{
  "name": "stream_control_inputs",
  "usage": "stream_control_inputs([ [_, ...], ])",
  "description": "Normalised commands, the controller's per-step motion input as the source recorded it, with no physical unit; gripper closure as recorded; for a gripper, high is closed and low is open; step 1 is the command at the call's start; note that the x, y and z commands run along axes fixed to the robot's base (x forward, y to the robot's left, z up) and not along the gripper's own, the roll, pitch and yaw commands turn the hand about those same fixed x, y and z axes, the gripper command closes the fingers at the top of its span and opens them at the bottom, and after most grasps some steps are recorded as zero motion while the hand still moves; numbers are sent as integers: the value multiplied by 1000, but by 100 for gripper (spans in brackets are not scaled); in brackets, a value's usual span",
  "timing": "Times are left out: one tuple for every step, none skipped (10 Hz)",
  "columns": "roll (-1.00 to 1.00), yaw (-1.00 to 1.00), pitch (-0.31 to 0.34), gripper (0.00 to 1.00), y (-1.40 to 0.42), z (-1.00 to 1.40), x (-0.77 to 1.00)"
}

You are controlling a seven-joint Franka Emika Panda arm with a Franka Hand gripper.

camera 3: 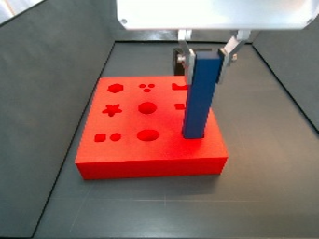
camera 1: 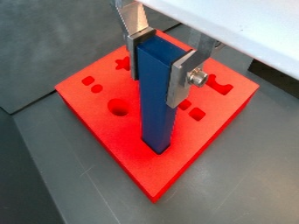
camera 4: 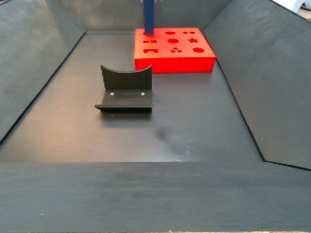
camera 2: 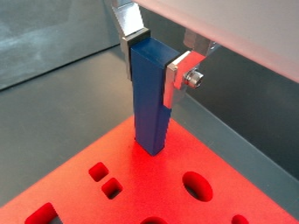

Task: Pick up the rectangle object. Move up. Move to above the board. Insert the rectangle object.
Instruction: Insert the rectangle object.

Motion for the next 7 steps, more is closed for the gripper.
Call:
stream_control_inputs([
  [109, 0, 0, 100, -49, -97, 0],
  [117, 46, -16, 100, -154, -120, 0],
  [137, 83, -23, 100, -129, -171, 0],
  [141, 89, -19, 100, -74, -223, 0],
  [127, 71, -20, 100, 0, -271, 57],
  [116, 60, -27, 100, 0, -309, 97],
  [79, 9, -44, 100, 14, -363, 100],
])
